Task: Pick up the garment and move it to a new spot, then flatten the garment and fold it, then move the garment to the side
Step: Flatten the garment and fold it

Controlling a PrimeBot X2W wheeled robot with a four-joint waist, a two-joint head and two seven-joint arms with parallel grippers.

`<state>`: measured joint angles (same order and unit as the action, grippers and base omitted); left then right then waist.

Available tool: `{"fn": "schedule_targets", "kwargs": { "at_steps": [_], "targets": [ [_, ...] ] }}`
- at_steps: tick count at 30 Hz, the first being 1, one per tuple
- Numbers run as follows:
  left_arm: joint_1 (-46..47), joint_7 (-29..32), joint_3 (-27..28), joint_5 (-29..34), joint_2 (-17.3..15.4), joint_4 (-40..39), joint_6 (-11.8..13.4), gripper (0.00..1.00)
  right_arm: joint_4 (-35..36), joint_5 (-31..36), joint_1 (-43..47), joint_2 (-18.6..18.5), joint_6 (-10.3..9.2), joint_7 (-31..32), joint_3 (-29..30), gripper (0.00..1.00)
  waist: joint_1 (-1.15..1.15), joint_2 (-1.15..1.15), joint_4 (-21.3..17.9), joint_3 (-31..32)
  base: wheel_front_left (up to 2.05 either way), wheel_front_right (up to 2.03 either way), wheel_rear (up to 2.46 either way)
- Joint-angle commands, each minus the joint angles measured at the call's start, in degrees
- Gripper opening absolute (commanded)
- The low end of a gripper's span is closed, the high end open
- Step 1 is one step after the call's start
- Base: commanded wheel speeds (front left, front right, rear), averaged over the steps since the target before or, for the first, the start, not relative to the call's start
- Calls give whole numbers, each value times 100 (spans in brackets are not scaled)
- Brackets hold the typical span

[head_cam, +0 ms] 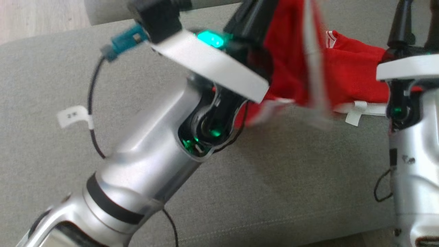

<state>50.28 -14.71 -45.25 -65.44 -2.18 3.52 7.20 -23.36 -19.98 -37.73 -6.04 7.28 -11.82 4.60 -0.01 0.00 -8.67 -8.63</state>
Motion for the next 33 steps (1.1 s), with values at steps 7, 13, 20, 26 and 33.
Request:
{"fn": "schedule_targets", "kwargs": {
  "at_steps": [7, 13, 20, 26, 33],
  "targets": [
    [-62, -29, 175, 132, -148, 222, 415, 0, 882, 125, 356, 186, 21, 349, 165, 100, 1, 0, 226, -91, 0, 0, 0],
    [-461, -10, 30, 365, -668, 1419, 298, 0, 1293, 129, 593, 245, 21, 634, 156, 100, 1, 0, 321, -281, 0, 0, 0],
    [-580, -15, -75, 593, -1051, 2819, 22, 0, 1610, 170, 737, 271, 21, 849, 5, 100, 1, 0, 343, -562, 0, 0, 0],
    [-516, -26, 78, 817, -1035, 3692, -102, 75, 1765, 235, 844, 281, 21, 974, -117, 100, 1, 0, 383, -712, 0, 0, 0],
    [-552, -28, 691, 1176, -909, 4062, -221, 100, 1834, 305, 944, 255, 21, 1013, -237, 100, 1, 0, 408, -646, 0, 0, 0]
  ]
}}
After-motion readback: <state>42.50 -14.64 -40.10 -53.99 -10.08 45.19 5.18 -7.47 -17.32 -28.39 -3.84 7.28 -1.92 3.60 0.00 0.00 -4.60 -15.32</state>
